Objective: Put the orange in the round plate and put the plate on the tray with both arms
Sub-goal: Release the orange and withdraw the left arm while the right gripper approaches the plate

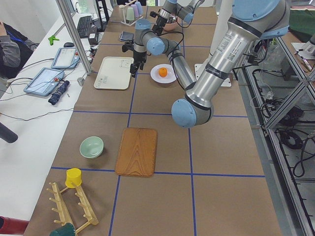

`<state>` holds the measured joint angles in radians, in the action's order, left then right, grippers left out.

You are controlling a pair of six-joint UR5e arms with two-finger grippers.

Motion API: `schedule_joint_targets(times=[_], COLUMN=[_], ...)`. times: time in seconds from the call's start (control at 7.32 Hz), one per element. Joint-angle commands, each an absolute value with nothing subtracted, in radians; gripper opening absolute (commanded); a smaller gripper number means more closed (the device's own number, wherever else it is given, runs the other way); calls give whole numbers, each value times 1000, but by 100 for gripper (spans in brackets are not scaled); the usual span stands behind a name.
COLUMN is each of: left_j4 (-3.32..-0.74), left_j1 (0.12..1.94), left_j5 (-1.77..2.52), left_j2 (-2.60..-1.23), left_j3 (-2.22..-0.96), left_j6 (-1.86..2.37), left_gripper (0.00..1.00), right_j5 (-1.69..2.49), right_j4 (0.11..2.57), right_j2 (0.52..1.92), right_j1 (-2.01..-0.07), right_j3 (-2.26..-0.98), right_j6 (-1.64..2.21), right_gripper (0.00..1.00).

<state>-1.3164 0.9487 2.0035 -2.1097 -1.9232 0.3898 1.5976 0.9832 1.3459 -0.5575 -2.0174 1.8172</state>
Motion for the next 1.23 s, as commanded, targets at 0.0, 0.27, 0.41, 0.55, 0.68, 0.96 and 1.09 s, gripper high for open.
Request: schedule_joint_targets(times=[0.0,0.27,0.41,0.55,0.68,0.96,1.09], left_j4=[-1302,-1412,-1431,-1431,-1430,-1431,-1433], left_j1=[1182,1432,1507,1552,1572,1626,1631], left_j5=[2100,2208,2251,2276,2276,2368,2371], left_j2=[-1919,-1828,-1819,-1806,-1784,-1749,-1743], left_j3=[-1881,-1737,-1677,-1645,-1629,-1554,-1536], left_j6=[24,-190,-193,-222,-262,-261,-258], left_gripper=[99,99,99,99,99,99,99], right_j5=[1484,1386,1317,1227,1133,991,991], right_j4=[925,925,925,925,923,923,920], right_j2=[1342,1342,1344,1345,1348,1342,1338], right_j1=[-468,-385,-332,-261,-186,-62,-42], right_j3=[-2025,-2046,-2065,-2081,-2080,-2036,-1992], right_j6=[1935,1989,2002,2002,2049,2165,2193], right_gripper=[100,100,100,100,100,100,99])
